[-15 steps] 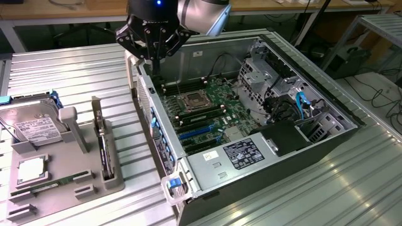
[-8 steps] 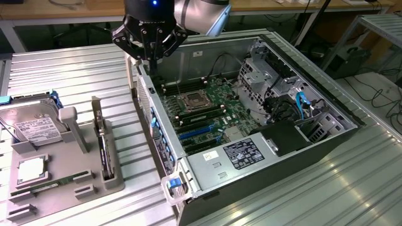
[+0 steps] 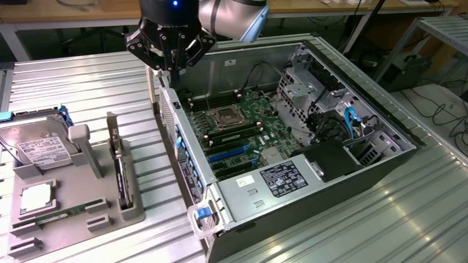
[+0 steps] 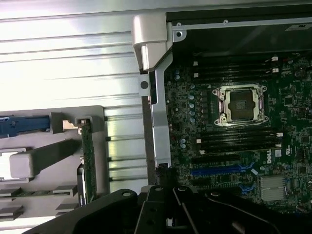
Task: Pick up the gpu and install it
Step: 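Reach for the gpu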
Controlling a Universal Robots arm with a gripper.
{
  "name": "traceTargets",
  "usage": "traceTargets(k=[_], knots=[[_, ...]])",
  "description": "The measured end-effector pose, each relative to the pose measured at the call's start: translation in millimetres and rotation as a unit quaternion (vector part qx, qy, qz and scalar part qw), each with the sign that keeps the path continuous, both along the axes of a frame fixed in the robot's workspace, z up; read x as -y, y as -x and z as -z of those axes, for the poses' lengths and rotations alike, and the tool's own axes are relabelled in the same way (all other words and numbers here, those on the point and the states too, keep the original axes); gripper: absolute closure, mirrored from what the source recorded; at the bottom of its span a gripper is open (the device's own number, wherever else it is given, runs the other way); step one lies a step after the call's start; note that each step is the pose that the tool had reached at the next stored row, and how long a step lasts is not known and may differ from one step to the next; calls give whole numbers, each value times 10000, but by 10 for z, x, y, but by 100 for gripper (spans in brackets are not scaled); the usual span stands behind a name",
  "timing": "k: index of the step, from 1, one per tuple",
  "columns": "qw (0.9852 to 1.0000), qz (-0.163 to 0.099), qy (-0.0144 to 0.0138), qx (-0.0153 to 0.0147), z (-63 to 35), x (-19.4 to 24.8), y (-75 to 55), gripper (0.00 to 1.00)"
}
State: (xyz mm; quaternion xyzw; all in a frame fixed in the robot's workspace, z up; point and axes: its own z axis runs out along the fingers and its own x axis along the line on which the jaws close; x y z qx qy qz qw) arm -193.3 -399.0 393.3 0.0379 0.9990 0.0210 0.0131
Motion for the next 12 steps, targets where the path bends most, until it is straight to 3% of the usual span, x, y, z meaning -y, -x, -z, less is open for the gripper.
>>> traceTargets(k=[12], knots=[[10000, 0, 0, 0, 0, 1, 87, 89]])
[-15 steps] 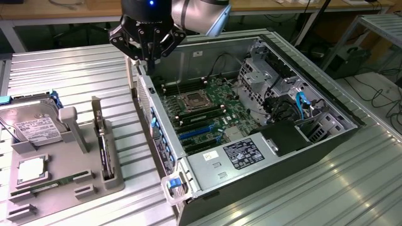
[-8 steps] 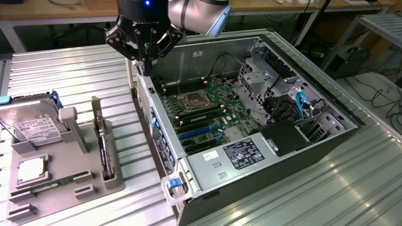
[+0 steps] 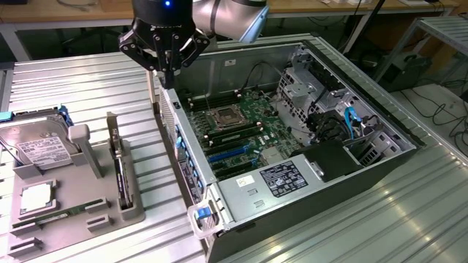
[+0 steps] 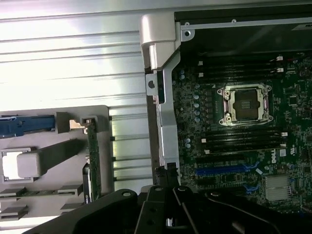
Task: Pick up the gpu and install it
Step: 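Reach for the gpu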
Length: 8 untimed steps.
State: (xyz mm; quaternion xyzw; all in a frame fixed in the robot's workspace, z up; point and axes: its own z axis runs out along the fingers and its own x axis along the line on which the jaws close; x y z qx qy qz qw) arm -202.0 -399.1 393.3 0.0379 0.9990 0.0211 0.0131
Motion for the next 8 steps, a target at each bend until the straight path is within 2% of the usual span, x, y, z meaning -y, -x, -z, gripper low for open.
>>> traceTargets(k=[8], knots=[[10000, 0, 0, 0, 0, 1, 56, 89]])
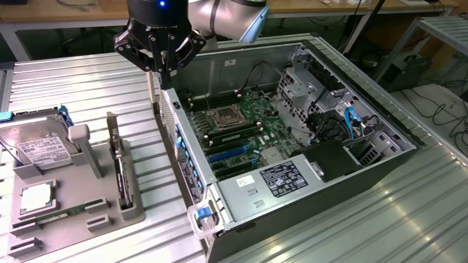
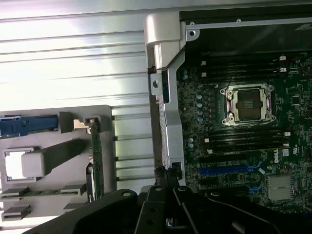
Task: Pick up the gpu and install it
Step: 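Reach for the gpu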
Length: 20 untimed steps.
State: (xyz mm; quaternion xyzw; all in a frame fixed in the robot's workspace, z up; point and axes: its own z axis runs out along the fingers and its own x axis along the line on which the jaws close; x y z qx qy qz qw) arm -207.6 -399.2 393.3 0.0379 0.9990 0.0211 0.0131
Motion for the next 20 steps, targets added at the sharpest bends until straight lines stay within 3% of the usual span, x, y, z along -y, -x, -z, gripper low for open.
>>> traceTargets(k=[20], knots=[[10000, 0, 0, 0, 0, 2, 153, 89]])
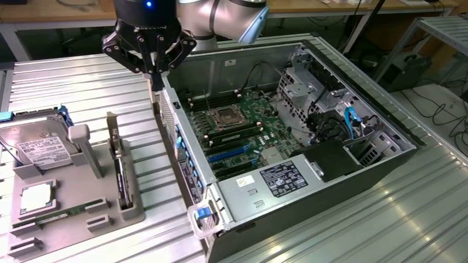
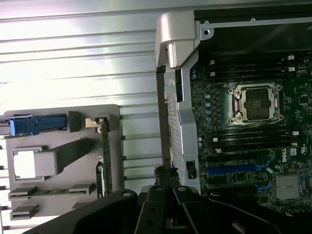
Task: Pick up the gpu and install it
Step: 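Reach for the gpu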
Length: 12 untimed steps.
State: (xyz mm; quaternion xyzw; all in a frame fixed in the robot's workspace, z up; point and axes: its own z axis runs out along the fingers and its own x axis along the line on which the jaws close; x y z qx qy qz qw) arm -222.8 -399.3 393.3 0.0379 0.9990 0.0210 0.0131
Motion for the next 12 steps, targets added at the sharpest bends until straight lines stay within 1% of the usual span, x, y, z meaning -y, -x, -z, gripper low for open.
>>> traceTargets(k=[12], knots=[[10000, 0, 0, 0, 0, 1, 90, 89]])
